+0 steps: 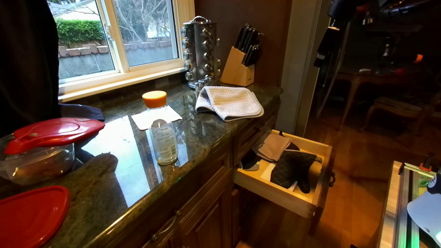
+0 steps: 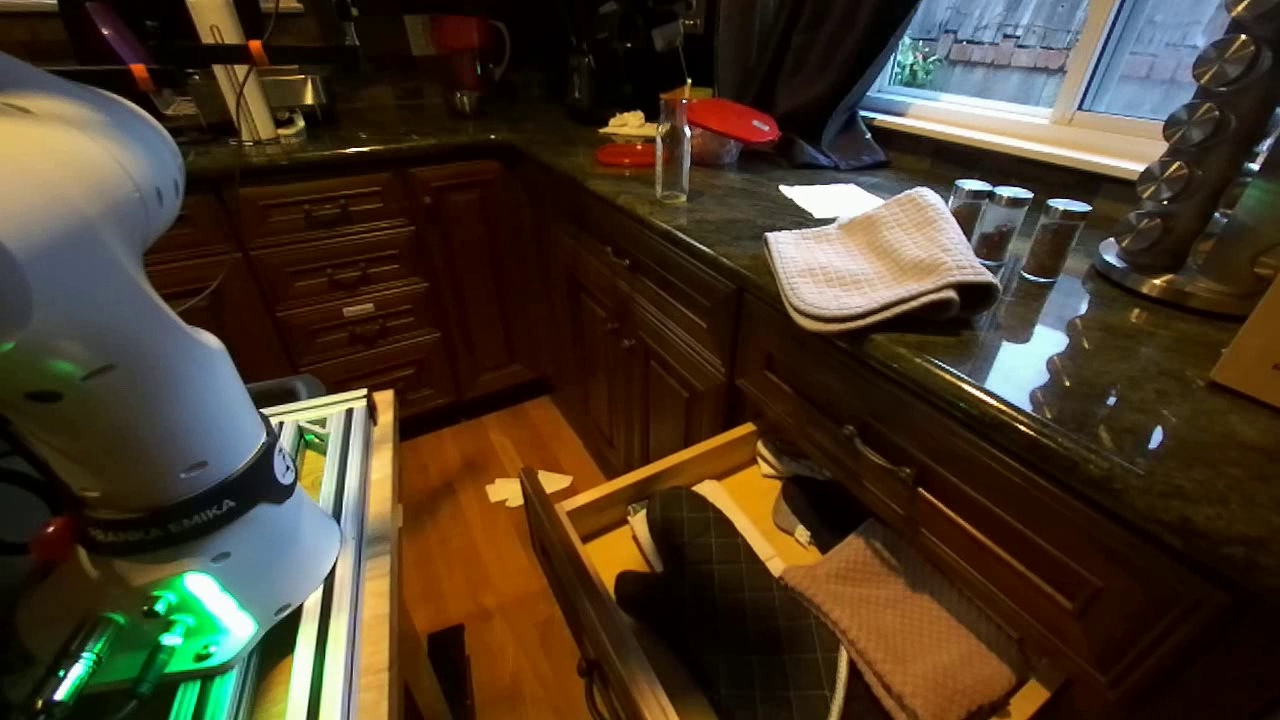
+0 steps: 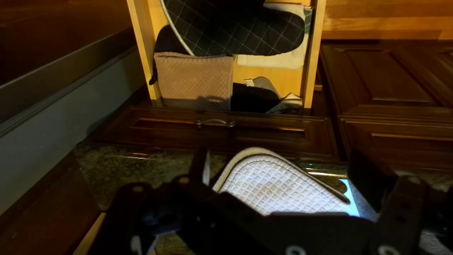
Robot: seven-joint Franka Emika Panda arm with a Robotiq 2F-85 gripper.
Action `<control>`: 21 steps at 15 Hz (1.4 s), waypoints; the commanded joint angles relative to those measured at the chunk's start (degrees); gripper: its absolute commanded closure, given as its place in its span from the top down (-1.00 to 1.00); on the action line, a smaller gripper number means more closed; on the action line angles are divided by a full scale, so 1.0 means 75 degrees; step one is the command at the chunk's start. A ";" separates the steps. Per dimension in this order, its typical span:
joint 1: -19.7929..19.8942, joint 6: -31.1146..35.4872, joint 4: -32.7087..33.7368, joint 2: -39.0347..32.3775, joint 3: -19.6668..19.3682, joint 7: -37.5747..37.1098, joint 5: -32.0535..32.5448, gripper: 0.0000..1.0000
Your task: Close the open drawer
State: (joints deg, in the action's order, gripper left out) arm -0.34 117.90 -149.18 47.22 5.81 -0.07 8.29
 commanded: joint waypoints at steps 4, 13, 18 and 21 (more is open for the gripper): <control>-0.0031 -0.0591 -0.0493 0.0332 -0.0253 0.0243 0.0233 1.00; -0.0056 -0.1828 -0.1145 0.0492 -0.1387 0.2209 0.0599 1.00; 0.0298 -0.0828 -0.1196 -0.0270 -0.2290 0.2959 0.1228 1.00; 0.0667 -0.0101 -0.1201 -0.1010 -0.2774 0.3132 0.1537 1.00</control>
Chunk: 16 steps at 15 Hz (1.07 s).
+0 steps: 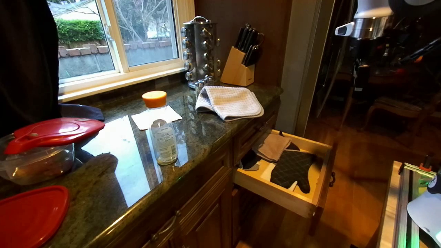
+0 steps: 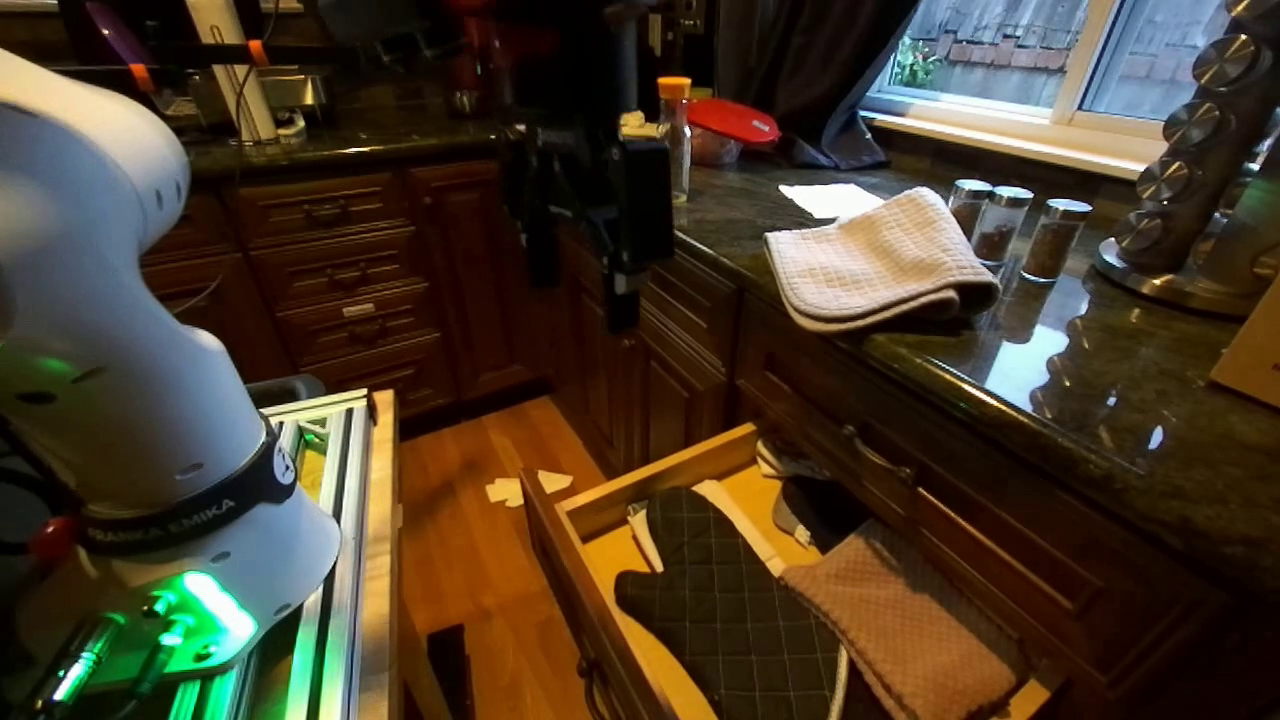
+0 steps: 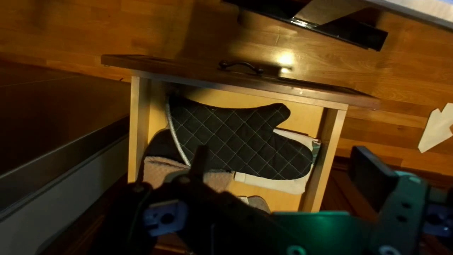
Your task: Close the open drawer
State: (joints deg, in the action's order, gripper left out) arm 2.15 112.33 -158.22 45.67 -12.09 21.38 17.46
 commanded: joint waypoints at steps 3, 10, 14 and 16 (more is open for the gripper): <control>0.0725 0.1503 -0.0003 -0.1776 -0.0553 0.0055 0.0518 1.00; 0.1358 0.3727 -0.0015 -0.4201 -0.0632 0.0064 0.0599 1.00; 0.1569 0.5385 -0.0028 -0.5692 -0.0777 0.0194 0.0421 1.00; 0.1607 0.5111 -0.0029 -0.5328 -0.0618 0.0080 0.0424 1.00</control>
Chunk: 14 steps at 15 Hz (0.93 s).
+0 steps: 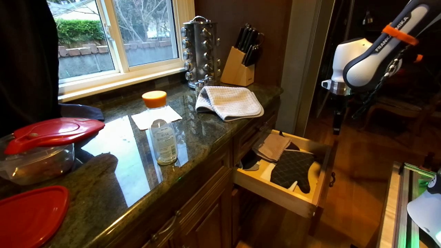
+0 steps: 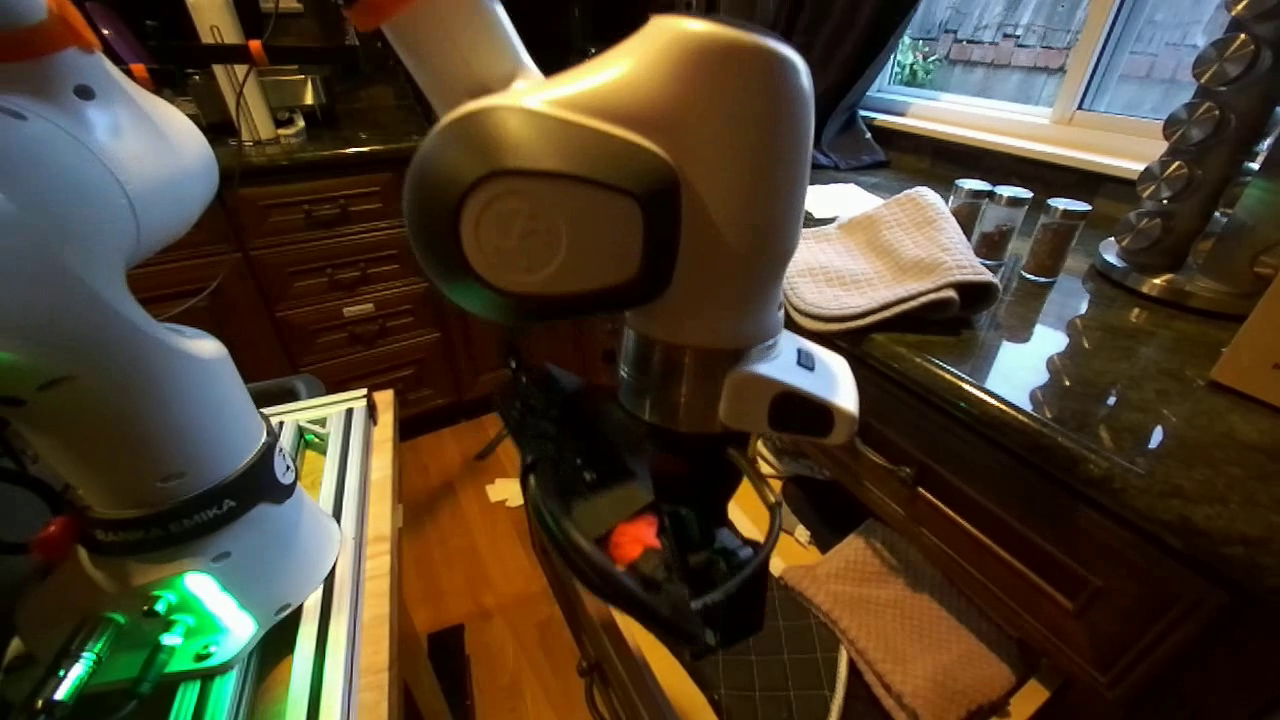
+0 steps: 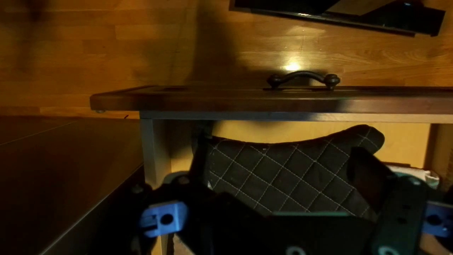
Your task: Close the open drawer
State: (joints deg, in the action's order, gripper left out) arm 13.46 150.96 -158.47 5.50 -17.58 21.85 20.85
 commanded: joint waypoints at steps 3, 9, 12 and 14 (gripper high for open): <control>0.0122 0.0121 0.0108 -0.0300 0.0140 0.0005 -0.0021 1.00; 0.0168 -0.0226 0.0120 -0.0659 0.0229 -0.0267 0.0543 1.00; 0.0193 -0.0398 0.0175 -0.1329 0.0157 -0.0623 0.1068 1.00; 0.0177 -0.0523 0.0282 -0.1783 0.0090 -0.0897 0.1286 1.00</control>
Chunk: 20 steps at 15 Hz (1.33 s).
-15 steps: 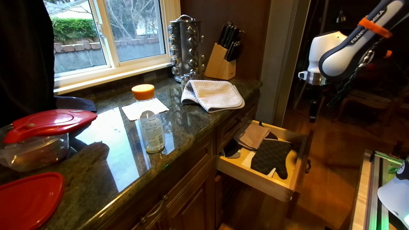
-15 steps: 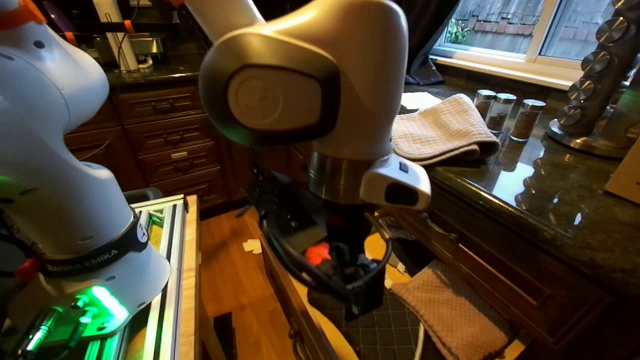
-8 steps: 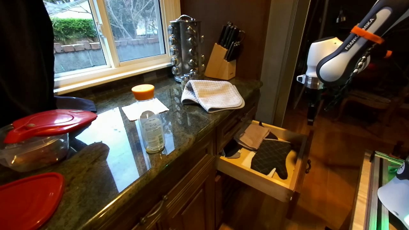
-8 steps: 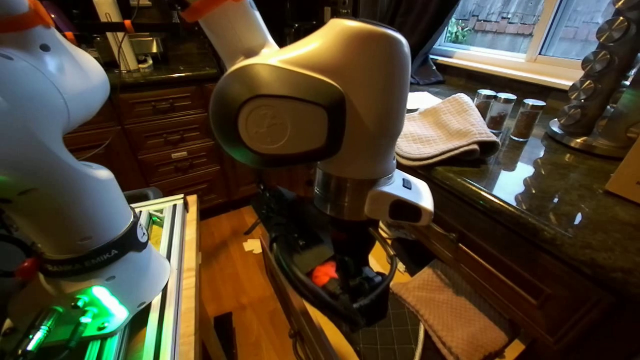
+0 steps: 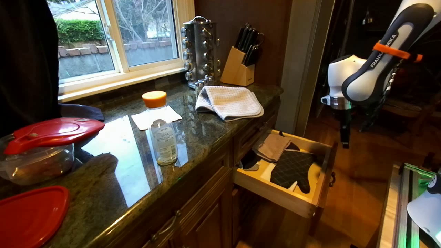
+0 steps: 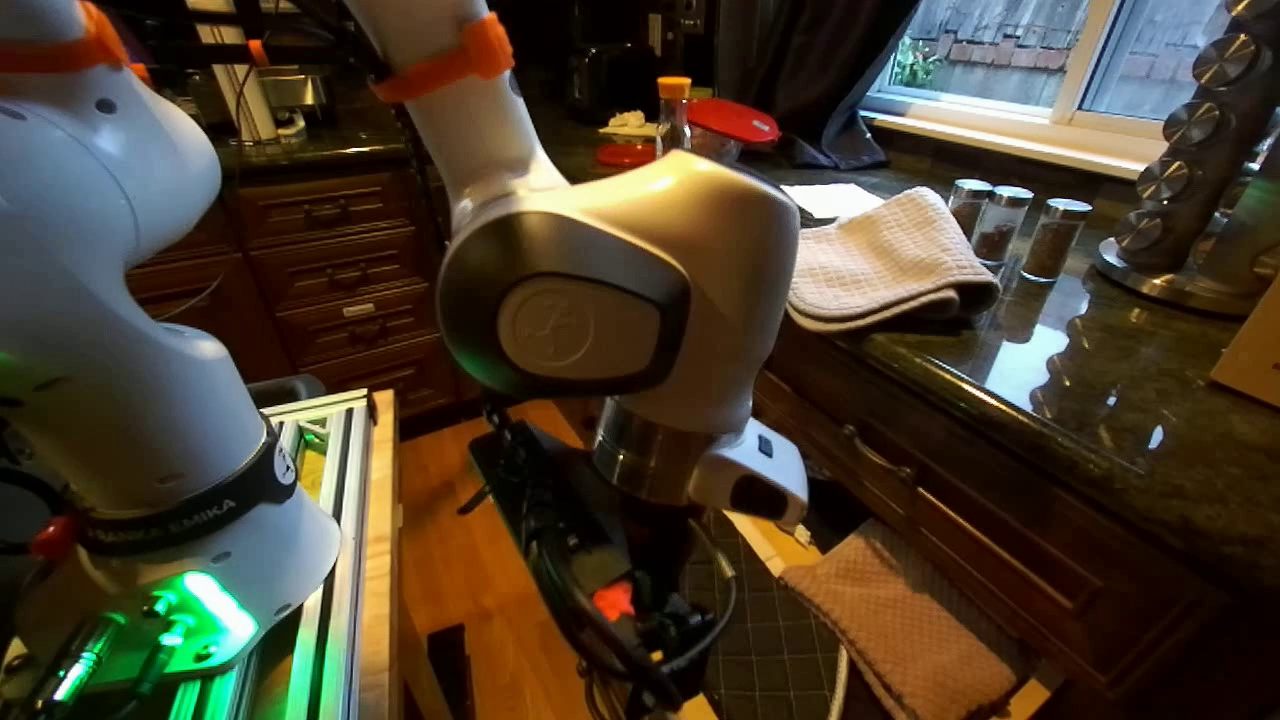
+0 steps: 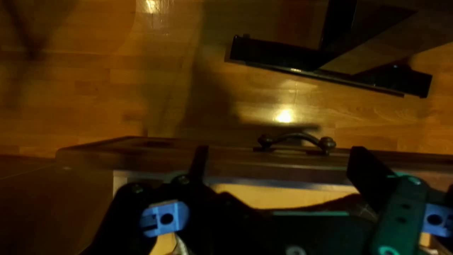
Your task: Close the open drawer
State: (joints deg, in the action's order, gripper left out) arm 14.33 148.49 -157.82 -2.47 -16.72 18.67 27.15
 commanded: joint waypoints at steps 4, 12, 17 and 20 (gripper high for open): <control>0.0072 -0.0065 0.0359 -0.1700 -0.0164 -0.0493 0.0382 1.00; 0.0428 0.1359 0.0878 -0.3318 -0.0104 0.0135 0.0025 1.00; 0.0959 0.2693 0.0880 -0.3707 0.0351 0.0650 -0.0489 1.00; 0.1734 0.3555 0.0806 -0.3818 0.1055 0.1252 -0.0919 1.00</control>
State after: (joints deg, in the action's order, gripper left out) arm 21.22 169.40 -151.50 -29.75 -13.75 23.12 23.30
